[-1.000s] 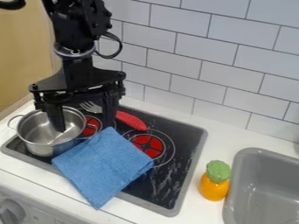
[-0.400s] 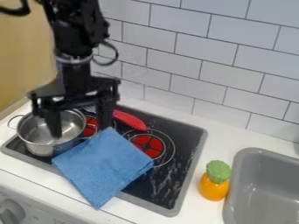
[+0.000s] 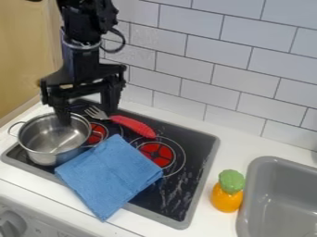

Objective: Put the pot on the top of the blue towel

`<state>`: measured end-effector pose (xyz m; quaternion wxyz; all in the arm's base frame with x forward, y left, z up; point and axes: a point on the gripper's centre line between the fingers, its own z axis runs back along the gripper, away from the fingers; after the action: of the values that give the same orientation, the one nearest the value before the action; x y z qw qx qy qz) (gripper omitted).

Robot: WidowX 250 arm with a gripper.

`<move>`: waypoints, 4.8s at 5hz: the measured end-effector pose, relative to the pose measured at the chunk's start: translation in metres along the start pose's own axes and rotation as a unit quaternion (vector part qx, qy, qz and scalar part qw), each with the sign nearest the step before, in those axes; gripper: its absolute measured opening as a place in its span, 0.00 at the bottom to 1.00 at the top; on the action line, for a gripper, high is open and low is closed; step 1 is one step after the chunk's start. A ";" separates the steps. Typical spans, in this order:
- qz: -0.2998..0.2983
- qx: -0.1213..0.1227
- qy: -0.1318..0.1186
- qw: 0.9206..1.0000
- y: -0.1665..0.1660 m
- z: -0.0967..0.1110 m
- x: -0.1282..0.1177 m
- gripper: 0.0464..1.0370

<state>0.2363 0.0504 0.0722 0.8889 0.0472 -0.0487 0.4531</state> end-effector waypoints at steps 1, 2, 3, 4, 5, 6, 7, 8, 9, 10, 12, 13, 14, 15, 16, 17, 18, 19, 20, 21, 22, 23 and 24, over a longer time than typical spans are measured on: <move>0.024 0.014 -0.007 1.000 0.003 -0.009 0.015 0.96; 0.036 0.012 -0.012 0.999 0.001 -0.024 0.028 0.96; 0.035 0.025 -0.003 0.999 -0.006 -0.042 0.035 0.96; 0.038 0.033 0.001 0.999 -0.009 -0.050 0.038 0.96; 0.041 0.044 0.004 0.998 -0.007 -0.057 0.037 0.91; 0.053 0.042 -0.003 0.998 -0.008 -0.057 0.039 0.59; 0.055 0.043 -0.009 0.998 -0.007 -0.057 0.040 0.28; 0.054 0.048 -0.008 0.997 -0.006 -0.059 0.036 0.08; 0.057 0.049 -0.010 0.997 -0.006 -0.059 0.035 0.01; 0.059 0.055 -0.007 0.997 -0.004 -0.058 0.034 0.01; 0.074 0.067 -0.012 0.995 0.006 -0.033 0.033 0.00; 0.075 0.066 -0.018 0.995 0.009 -0.020 0.033 0.00; 0.077 0.068 -0.009 0.995 0.010 -0.014 0.030 0.00; 0.069 0.062 -0.018 0.996 0.001 0.000 0.030 0.00; 0.045 0.066 -0.014 0.997 -0.014 0.007 0.012 0.00; 0.034 0.057 -0.020 0.998 -0.028 0.018 -0.002 0.00; 0.017 0.050 -0.022 0.998 -0.041 0.020 -0.017 0.00; 0.004 0.046 -0.029 0.998 -0.049 0.022 -0.028 0.00; 0.000 0.050 -0.034 0.998 -0.056 0.015 -0.033 0.00; -0.005 0.068 -0.032 0.997 -0.057 0.000 -0.034 0.00; -0.008 0.080 -0.033 0.996 -0.058 -0.011 -0.033 0.00; -0.012 0.091 -0.032 0.995 -0.055 -0.019 -0.034 0.00; 0.002 0.107 -0.034 0.994 -0.049 -0.024 -0.036 0.03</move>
<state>0.2560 -0.0034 0.0415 0.8756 0.1576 -0.0305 0.4555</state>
